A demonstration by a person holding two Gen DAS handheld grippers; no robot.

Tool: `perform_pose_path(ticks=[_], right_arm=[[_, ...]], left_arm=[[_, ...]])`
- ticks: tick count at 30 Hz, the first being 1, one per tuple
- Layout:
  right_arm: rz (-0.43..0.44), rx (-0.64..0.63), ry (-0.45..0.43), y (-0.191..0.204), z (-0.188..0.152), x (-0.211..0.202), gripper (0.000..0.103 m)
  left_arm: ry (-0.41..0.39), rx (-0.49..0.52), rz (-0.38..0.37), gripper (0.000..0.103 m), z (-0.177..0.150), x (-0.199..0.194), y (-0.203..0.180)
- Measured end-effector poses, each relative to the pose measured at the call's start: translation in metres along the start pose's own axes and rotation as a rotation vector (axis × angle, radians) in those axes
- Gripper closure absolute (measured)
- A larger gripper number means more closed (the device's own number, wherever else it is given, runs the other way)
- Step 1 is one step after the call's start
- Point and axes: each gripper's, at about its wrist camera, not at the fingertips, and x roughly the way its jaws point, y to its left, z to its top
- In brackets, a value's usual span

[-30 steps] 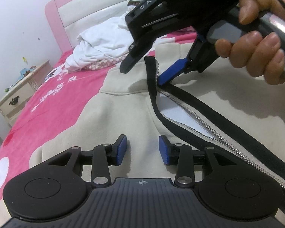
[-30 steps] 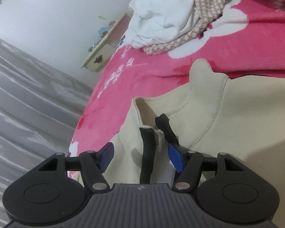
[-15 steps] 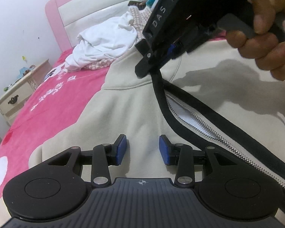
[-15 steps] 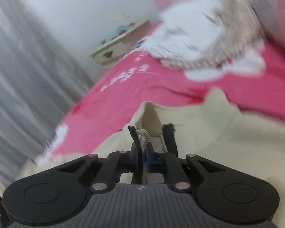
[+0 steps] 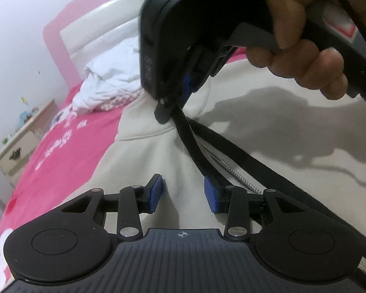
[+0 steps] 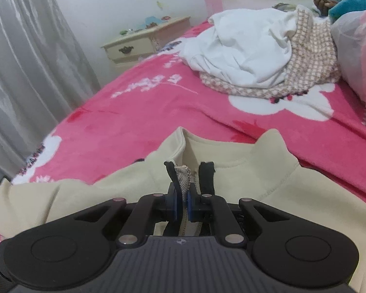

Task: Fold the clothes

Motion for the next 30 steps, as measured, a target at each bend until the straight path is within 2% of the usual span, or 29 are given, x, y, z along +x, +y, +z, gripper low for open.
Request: perform_pose_path(ticks=[4,7,10,12,15,18,24,30], right_arm=[[-0.066,-0.079,-0.015,0.007,-0.006,0.012,0.093],[-0.116,-0.154,-0.025,0.01,-0.011,0.024,0.089],[-0.069,-0.061,-0.037,-0.004,-0.006,0.019,0.084],[-0.069,0.042,-0.068,-0.019,-0.001,0.013,0.058],[-0.032,0.177,-0.076,-0.045,0.006,0.005,0.058],[-0.034,0.193,-0.103,-0.054,0.008,-0.013,0.058],[0.034,0.333,-0.224,-0.093,0.008,-0.091,0.058],[-0.029,0.289,-0.285,-0.113,-0.008,-0.204,0.058]], left_arm=[[0.004,-0.024,-0.008,0.065,-0.001,-0.001,0.003],[0.003,-0.024,-0.005,0.065,-0.002,-0.002,0.002],[0.0,-0.025,-0.005,0.065,-0.002,-0.002,0.001],[0.0,-0.028,-0.007,0.065,-0.002,-0.002,0.002],[0.002,-0.03,-0.009,0.065,-0.002,-0.002,0.002],[0.006,-0.039,-0.015,0.065,-0.001,-0.001,0.004],[0.032,-0.069,-0.003,0.055,0.004,-0.002,0.009],[0.036,-0.133,0.026,0.05,0.014,-0.014,0.021]])
